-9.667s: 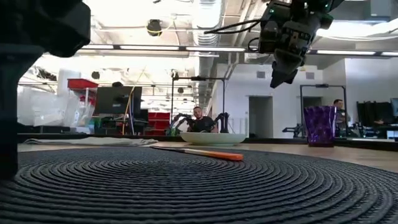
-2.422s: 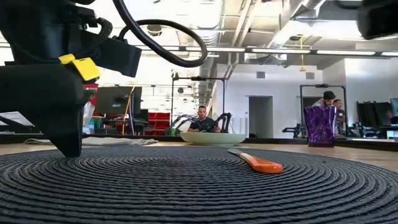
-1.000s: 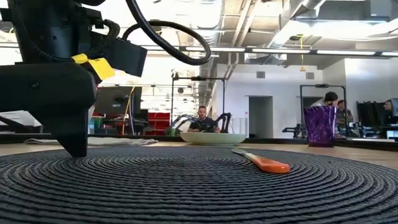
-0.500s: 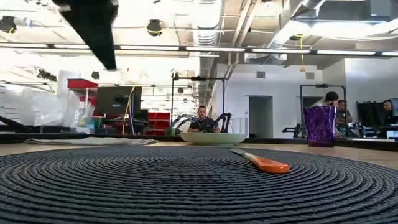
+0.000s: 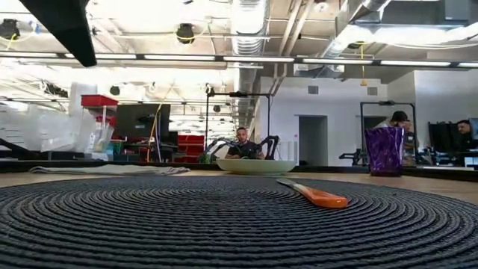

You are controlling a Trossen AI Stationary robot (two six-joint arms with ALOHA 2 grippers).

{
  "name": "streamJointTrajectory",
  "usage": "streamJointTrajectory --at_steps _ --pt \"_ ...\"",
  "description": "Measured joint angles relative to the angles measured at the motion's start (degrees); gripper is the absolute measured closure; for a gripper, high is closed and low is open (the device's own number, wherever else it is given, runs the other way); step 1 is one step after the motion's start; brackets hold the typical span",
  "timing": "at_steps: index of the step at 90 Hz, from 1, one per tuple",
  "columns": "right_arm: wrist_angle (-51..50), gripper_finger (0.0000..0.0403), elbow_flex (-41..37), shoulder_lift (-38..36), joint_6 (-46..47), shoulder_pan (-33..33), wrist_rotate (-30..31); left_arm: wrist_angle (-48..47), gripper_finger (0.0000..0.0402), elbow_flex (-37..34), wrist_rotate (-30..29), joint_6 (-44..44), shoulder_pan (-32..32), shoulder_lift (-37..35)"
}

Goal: Set table place
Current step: Put the orange spoon on the dark gray placemat to the right of the orange table knife

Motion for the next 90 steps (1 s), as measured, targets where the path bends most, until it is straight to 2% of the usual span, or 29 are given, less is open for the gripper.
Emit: streamJointTrajectory --at_steps 15,29,33,51,67,90 --pt "-0.32 0.0291 0.07 1.06 3.21 -0.85 -0.96 -0.06 0.0402 0.0 -0.07 -0.07 -0.35 0.0" --pt "-1.89 0.0377 -0.01 1.11 6.03 -0.79 -0.96 -0.04 0.0402 0.0 -0.09 0.11 -0.35 0.0" --pt "-1.8 0.0391 -0.04 1.11 6.17 -0.79 -0.86 -0.04 0.0402 0.0 -0.09 0.13 -0.35 0.0" --pt "-2.16 0.04 0.43 1.09 6.49 -0.77 -0.41 -0.07 0.0402 0.0 -0.09 1.11 -0.35 0.0" --pt "-8.22 0.0402 4.05 0.3 1.22 -2.26 0.02 -1.4 0.0402 0.0 -0.11 5.54 -0.35 0.0" --pt "-14.57 0.0402 9.31 0.33 -8.37 -8.52 0.39 -1.27 0.0402 0.0 -0.96 5.84 -0.35 0.0"
